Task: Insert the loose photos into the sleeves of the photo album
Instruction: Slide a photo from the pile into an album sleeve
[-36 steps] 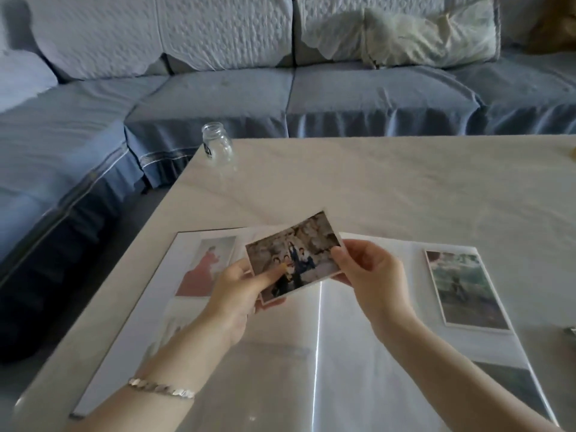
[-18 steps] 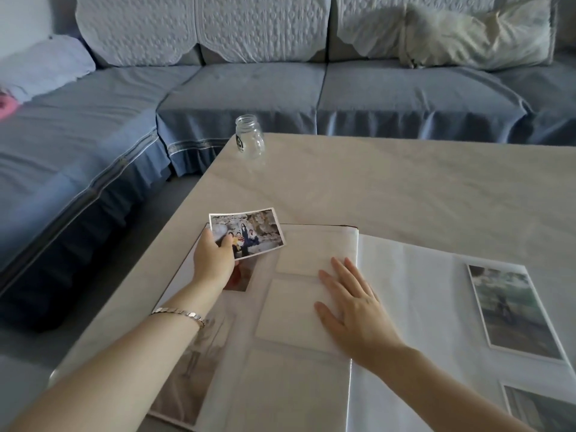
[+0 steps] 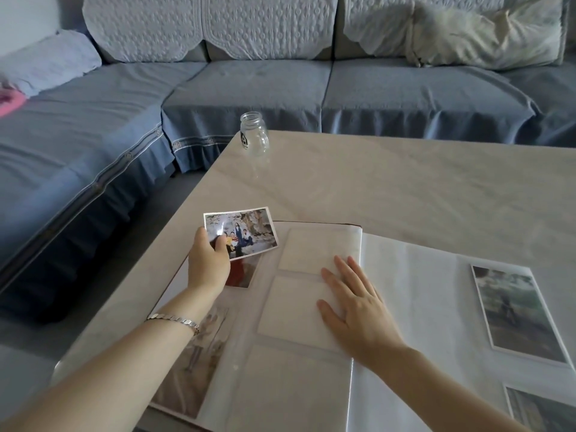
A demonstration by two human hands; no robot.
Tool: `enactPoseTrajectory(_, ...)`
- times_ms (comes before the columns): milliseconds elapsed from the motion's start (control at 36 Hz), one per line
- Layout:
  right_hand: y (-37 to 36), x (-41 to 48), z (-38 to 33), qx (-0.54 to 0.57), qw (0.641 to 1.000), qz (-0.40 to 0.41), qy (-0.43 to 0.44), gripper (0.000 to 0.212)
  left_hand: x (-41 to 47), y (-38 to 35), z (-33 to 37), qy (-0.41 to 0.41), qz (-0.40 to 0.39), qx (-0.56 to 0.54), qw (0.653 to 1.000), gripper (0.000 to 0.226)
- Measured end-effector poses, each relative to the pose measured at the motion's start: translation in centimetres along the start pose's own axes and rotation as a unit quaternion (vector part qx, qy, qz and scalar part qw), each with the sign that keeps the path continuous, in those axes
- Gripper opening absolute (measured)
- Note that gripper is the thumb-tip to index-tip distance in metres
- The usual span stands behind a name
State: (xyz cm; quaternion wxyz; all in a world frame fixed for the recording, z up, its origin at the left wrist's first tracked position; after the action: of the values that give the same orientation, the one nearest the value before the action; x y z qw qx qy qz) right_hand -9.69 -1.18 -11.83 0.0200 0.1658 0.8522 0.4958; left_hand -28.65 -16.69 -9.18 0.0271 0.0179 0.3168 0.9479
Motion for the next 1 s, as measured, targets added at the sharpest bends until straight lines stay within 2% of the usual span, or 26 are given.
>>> enactPoseTrajectory(222, -0.1, 0.2, 0.2, 0.01, 1.0, 0.011, 0.003, 0.084, 1.0, -2.3, -0.1, -0.022, -0.188, 0.062, 0.98, 0.027)
enactPoseTrajectory(278, -0.1, 0.2, 0.2, 0.009, 1.0, 0.011, 0.003, 0.084, 1.7, -1.9, 0.2, -0.033, -0.165, 0.076, 0.983, 0.021)
enactPoseTrajectory(389, -0.1, 0.2, 0.1, 0.009, 1.0, 0.012, 0.004, 0.084, 3.0, 0.7, 0.7, -0.003, -0.008, 0.064, 0.998, 0.025)
enactPoseTrajectory(444, -0.2, 0.3, 0.2, 0.01, 1.0, 0.015, 0.004, 0.084, 3.1, 1.2, 0.8, -0.004, 0.001, 0.041, 0.999, 0.025)
enactPoseTrajectory(556, -0.3, 0.2, 0.3, 0.01, 1.0, 0.016, 0.003, 0.083, 2.5, 0.8, 0.6, -0.016, -0.034, 0.002, 0.999, 0.004)
enactPoseTrajectory(694, -0.2, 0.3, 0.3, 0.011, 1.0, 0.012, 0.0, 0.084, 1.7, -0.2, 0.4, -0.056, -0.085, 0.029, 0.994, 0.011)
enactPoseTrajectory(833, -0.1, 0.3, 0.2, 0.004, 1.0, 0.007, 0.001, 0.086, 1.9, -1.6, -0.8, 0.002, -0.183, 0.016, 0.983, 0.025)
enactPoseTrajectory(1000, -0.2, 0.4, 0.3, 0.005, 1.0, 0.004, -0.002, 0.086, 3.0, -1.9, -1.0, 0.051, -0.255, 0.001, 0.965, 0.034)
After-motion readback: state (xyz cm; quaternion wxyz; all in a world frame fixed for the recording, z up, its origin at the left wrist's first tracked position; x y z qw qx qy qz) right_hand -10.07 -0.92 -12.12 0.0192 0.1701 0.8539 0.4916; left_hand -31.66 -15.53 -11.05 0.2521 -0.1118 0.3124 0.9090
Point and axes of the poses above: each hand's wrist, its own x-axis towards the middle knuckle, its own y-axis out of the back of the hand, z = x × y, the point moved 5 cm from there along x, towards the middle knuckle, and after that the axes turned 5 degrees about y, right-handed, at the moved point
